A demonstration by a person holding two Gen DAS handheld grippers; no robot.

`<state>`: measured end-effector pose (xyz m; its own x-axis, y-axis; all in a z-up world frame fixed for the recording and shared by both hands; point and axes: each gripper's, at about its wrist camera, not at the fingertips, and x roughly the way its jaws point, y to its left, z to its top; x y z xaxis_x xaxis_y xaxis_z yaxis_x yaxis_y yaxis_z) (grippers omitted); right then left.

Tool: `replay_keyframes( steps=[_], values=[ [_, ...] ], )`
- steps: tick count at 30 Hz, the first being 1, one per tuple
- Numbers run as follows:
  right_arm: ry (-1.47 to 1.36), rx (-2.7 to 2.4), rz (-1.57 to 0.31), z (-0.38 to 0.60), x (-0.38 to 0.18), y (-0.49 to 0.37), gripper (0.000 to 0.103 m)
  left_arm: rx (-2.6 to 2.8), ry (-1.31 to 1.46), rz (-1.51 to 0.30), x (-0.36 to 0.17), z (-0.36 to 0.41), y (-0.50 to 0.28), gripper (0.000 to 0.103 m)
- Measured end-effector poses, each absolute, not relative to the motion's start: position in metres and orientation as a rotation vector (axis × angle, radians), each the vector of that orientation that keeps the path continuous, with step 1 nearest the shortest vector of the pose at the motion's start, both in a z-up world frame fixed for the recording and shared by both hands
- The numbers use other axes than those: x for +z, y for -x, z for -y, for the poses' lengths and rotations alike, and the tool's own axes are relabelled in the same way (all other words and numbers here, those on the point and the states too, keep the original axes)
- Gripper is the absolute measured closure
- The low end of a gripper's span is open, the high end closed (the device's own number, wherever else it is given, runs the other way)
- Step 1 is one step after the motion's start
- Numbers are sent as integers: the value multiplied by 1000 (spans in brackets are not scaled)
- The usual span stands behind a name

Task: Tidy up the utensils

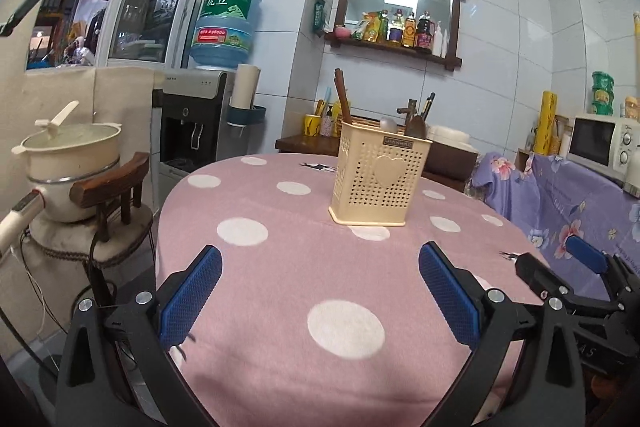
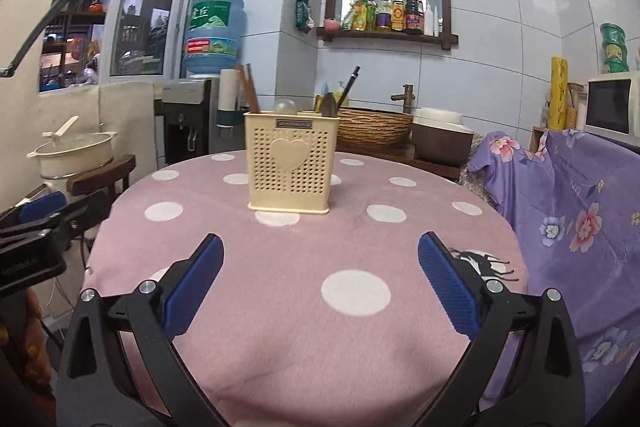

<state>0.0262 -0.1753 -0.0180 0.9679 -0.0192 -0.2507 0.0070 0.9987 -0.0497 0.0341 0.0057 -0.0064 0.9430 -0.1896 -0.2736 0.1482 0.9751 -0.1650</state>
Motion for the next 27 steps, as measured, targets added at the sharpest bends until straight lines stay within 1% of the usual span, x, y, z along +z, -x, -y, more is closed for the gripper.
replay_keyframes(
  steps=[6, 27],
  values=[
    [101, 51, -217, 160, -18, 7, 6, -208, 143, -249, -5, -3, -16, 5],
    [63, 22, -214, 171, -17, 13, 6, -178, 135, -249, -8, -3, -5, 5]
  ],
)
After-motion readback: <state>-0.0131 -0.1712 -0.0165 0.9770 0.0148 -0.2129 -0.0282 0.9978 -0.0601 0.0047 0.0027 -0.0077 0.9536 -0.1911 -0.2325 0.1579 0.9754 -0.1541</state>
